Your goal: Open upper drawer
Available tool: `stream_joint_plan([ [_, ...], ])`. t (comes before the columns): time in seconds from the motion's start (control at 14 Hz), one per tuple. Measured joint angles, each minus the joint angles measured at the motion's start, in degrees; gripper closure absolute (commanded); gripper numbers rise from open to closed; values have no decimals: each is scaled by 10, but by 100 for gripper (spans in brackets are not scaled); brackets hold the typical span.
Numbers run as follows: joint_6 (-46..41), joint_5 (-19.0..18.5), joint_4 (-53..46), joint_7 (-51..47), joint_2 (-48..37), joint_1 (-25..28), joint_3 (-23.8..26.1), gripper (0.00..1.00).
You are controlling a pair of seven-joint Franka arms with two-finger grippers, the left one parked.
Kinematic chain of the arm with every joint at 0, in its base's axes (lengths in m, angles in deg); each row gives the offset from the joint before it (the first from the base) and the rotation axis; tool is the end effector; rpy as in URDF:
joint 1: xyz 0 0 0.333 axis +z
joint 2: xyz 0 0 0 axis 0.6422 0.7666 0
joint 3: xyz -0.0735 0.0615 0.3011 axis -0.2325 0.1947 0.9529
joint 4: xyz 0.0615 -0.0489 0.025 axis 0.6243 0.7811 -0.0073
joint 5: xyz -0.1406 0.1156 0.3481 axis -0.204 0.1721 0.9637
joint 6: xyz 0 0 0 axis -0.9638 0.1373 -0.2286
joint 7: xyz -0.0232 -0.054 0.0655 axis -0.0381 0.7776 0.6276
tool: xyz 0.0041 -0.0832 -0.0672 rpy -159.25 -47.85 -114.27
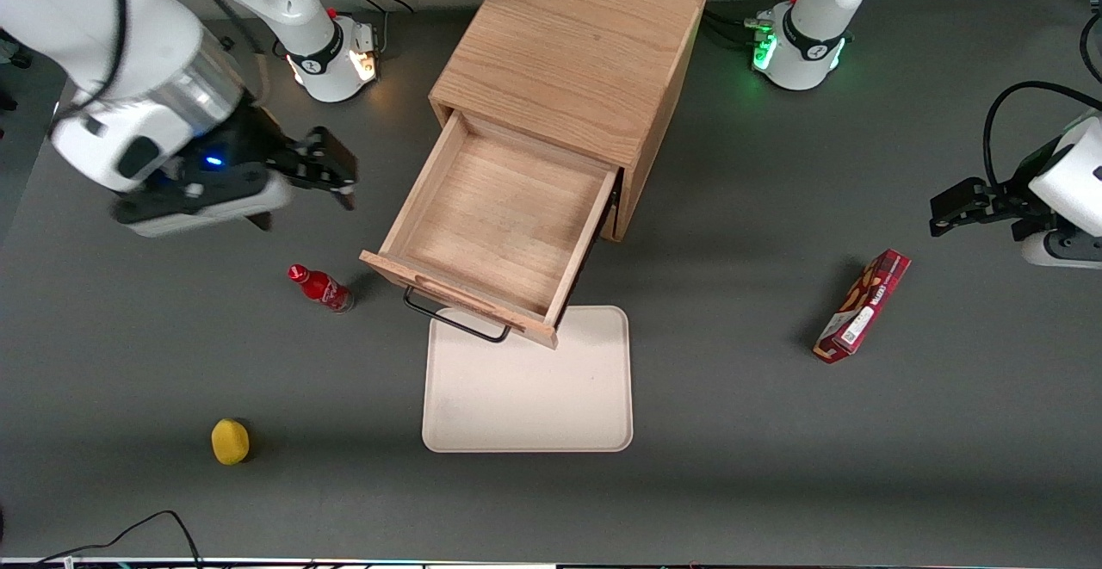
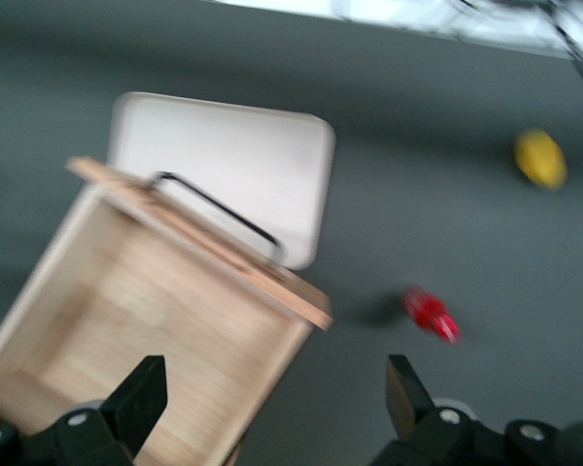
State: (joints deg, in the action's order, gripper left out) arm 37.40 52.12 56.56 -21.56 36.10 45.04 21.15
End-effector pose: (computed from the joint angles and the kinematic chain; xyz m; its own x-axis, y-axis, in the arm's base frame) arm 0.5793 0.2225 0.6792 0.9975 0.0399 0.0586 0.0401 -0.9992 -0.0024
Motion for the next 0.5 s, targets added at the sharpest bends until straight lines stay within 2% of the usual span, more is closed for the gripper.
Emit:
stream_joint_plan([
  [0.29,-78,9,62,17,-34,-21,-144,0],
  [0.36,-62,28,97,19,-50,-24,-173,0],
  [0.5,36,63,228,23,-119,-26,-217,0],
])
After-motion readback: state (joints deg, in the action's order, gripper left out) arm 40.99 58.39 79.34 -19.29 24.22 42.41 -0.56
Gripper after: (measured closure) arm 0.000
